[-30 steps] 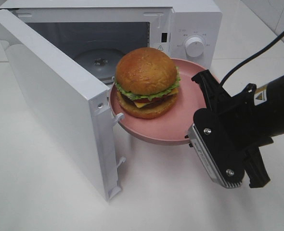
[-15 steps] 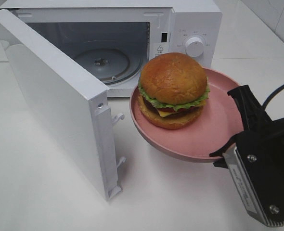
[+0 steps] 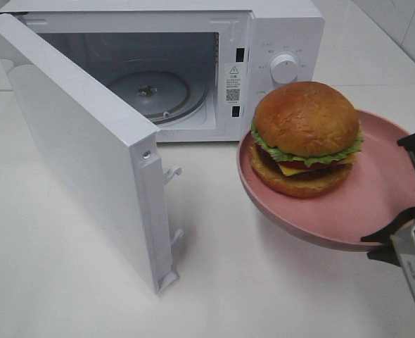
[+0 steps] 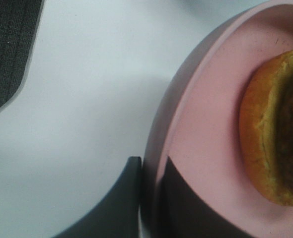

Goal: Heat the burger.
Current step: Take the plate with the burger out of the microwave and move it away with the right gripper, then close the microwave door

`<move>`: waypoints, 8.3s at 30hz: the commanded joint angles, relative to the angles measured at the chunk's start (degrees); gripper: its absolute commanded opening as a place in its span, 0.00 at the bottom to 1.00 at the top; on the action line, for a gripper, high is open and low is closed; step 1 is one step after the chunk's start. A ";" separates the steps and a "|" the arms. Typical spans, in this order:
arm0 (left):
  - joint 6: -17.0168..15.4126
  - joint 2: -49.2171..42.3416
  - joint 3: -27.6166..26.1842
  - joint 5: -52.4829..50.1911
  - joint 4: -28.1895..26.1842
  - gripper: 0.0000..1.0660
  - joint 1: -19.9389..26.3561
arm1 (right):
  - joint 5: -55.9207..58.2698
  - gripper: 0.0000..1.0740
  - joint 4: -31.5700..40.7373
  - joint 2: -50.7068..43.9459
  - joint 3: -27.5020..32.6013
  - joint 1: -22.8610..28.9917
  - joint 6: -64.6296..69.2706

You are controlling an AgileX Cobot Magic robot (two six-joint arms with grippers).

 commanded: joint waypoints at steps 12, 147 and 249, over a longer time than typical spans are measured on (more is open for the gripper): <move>-0.29 -0.92 0.17 -0.52 -0.06 0.94 0.17 | 8.14 0.03 -10.94 -12.26 -0.46 -0.34 20.05; -0.29 -0.92 0.17 -0.52 -0.06 0.94 0.17 | 1.49 0.54 -42.51 28.30 -0.69 -0.34 127.48; -0.29 -0.29 0.23 -0.52 0.11 0.94 0.17 | 27.04 0.68 -3.38 -50.82 -4.18 -24.12 78.50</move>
